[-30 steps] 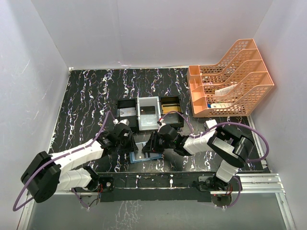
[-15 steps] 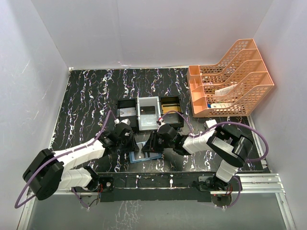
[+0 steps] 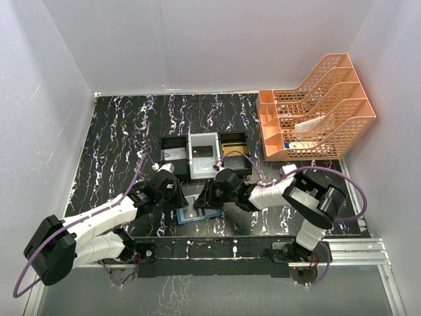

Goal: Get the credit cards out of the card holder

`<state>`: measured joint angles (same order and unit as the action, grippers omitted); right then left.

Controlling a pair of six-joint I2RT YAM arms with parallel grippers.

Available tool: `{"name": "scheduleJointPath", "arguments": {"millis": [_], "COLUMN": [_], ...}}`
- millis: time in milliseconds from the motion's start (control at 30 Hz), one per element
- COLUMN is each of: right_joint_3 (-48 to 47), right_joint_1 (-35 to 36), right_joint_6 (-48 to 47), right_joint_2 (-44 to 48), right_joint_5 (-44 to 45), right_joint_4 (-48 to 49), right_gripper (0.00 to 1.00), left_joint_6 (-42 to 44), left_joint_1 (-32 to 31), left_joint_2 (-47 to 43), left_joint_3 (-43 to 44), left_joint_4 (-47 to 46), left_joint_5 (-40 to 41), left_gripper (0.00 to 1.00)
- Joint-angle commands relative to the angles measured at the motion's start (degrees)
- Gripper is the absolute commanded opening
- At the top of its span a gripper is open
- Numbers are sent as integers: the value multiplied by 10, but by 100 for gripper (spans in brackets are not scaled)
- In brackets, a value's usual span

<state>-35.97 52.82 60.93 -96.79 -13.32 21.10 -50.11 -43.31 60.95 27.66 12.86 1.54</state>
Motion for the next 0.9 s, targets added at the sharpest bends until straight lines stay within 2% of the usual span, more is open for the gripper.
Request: {"name": "scheduleJointPath", "arguments": {"millis": [0, 133, 233, 500, 600, 700, 867], "right_joint_3": [-5, -7, -3, -5, -3, -2, -7], "right_joint_1": [1, 1, 1, 0, 0, 1, 1], "right_joint_6": [-11, -11, -10, -10, -7, -6, -8], "right_joint_2": [-15, -9, -3, -3, 1, 0, -3], "right_joint_5": [5, 7, 9, 19, 28, 29, 24], "right_joint_4": [-3, -10, -12, -21, -25, -24, -23], "right_gripper": [26, 26, 26, 28, 28, 28, 28], "left_joint_6": [-2, -11, -16, -2, -10, -16, 2], "left_joint_1": [0, 0, 0, 0, 0, 0, -1], "left_joint_2": [12, 34, 38, -17, -14, 2, 32], "left_joint_3": [-2, -14, -9, 22, -2, -21, -33], "left_joint_4": [-6, -35, -18, 48, 15, -30, -55], "left_joint_5": [-11, -23, -13, 27, 28, 7, -14], "left_gripper": [27, 21, 19, 34, 37, 33, 26]}}
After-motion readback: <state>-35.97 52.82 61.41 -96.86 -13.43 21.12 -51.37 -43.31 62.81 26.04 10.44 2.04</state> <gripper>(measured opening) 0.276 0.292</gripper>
